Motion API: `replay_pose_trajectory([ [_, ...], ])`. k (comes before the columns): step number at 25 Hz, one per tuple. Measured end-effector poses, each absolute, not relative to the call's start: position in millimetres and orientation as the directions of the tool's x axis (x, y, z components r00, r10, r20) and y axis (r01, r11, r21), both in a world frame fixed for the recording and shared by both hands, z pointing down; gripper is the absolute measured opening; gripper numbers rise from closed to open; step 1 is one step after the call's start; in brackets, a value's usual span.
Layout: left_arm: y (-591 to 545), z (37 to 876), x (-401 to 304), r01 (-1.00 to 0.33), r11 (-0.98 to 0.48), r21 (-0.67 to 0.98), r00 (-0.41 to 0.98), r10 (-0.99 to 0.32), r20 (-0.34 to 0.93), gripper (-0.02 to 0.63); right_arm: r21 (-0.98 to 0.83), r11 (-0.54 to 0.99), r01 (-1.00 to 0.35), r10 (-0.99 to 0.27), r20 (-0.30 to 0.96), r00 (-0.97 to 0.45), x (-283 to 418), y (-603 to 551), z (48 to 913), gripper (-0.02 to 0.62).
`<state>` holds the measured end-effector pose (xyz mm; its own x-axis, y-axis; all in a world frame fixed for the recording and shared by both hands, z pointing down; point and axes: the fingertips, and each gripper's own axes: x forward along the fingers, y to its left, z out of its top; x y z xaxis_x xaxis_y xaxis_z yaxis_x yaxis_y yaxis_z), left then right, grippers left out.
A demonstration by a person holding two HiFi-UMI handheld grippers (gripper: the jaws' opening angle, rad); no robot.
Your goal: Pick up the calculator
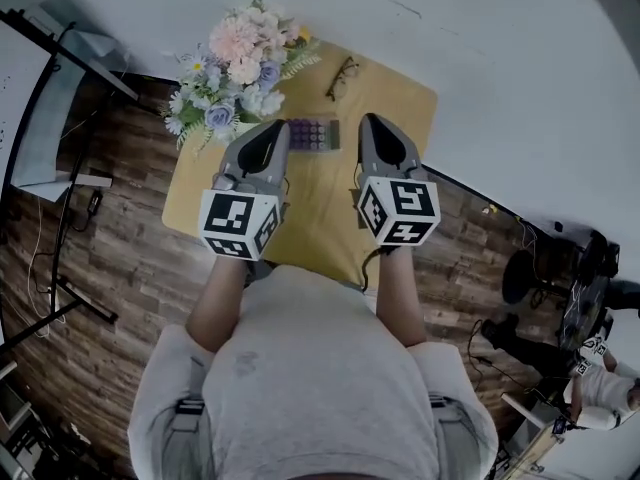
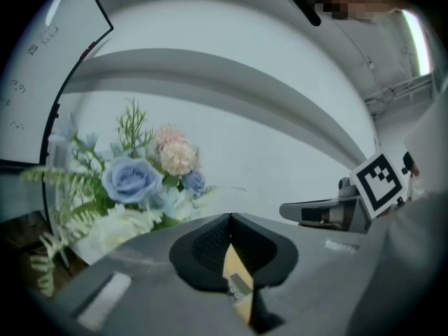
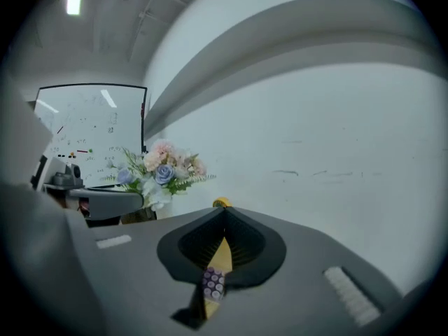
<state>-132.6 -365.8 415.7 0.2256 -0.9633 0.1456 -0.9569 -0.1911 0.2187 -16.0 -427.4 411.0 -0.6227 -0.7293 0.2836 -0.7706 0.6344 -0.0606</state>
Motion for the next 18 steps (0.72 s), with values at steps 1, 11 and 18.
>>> replay_pose_trajectory([
  [1, -368, 429, -133, -0.955, -0.169, 0.243, 0.216, -0.959, 0.181, 0.006, -0.07, 0.637, -0.768, -0.718, 0.311, -0.623, -14, -432, 421, 0.0],
  [11, -365, 533, -145, -0.942, 0.047, 0.331, 0.115, -0.885, 0.451, 0.006, -0.194, 0.65, -0.735, -0.575, 0.507, -0.642, -4, -443, 513, 0.002],
  [18, -370, 579, -143, -0.925, 0.11, 0.365, 0.118, -0.829, 0.547, 0.021, -0.258, 0.644, -0.72, -0.49, 0.583, -0.648, -2, -448, 562, 0.02],
])
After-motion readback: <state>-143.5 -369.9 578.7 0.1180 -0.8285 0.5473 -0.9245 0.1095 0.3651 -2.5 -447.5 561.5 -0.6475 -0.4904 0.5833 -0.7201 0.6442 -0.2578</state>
